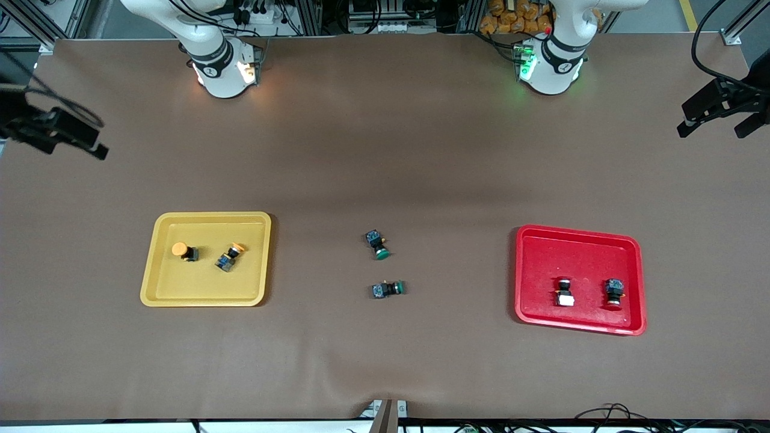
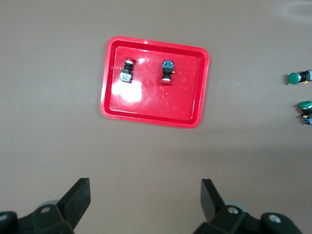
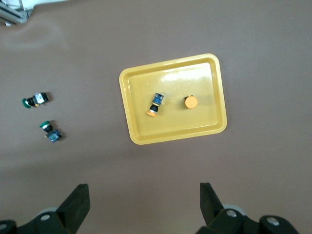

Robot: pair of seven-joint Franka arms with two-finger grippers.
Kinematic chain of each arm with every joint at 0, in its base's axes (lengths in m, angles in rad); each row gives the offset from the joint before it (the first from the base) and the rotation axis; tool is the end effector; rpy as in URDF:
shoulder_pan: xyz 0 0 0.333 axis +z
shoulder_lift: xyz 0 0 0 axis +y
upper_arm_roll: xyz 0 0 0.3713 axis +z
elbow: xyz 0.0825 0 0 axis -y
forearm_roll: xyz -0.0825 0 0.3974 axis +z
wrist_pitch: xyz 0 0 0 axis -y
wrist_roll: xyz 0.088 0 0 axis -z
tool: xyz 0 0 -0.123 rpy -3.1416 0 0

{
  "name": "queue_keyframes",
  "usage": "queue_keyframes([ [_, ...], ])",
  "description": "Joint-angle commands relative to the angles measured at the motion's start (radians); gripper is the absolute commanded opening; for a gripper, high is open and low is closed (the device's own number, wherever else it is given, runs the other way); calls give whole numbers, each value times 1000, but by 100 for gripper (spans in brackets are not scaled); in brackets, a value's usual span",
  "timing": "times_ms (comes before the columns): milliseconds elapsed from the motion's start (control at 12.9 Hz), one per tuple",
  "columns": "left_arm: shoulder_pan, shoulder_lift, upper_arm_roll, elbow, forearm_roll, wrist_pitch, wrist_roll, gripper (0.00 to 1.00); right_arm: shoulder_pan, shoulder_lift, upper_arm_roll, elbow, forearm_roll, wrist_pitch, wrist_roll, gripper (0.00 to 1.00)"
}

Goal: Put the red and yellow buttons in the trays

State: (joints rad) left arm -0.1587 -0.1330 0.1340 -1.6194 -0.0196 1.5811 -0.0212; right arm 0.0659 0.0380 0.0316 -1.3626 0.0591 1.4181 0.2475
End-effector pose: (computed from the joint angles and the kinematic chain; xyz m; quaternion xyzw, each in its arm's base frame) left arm 0.5212 -0.0091 0.7129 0.9987 -0.0023 0.0463 0.0197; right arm 0.5609 0.0624 0.7283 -0.9971 0.0702 -0.0035 0.0308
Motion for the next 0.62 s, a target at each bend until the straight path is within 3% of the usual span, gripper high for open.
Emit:
queue_keyframes([
  [0,2,10,-1,29,1,-24,10,100,-40,-181,97,-272,-83,94,-4,100],
  [78,1,10,-1,29,1,-23,10,100,-41,-178,79,-271,-82,90,-8,100],
  [233,2,10,-1,29,3,-23,12,100,-23,-170,-14,-253,-50,96,-119,100],
  [543,-2,10,-1,29,7,-23,10,100,-23,-152,-44,-227,-44,116,-163,100],
])
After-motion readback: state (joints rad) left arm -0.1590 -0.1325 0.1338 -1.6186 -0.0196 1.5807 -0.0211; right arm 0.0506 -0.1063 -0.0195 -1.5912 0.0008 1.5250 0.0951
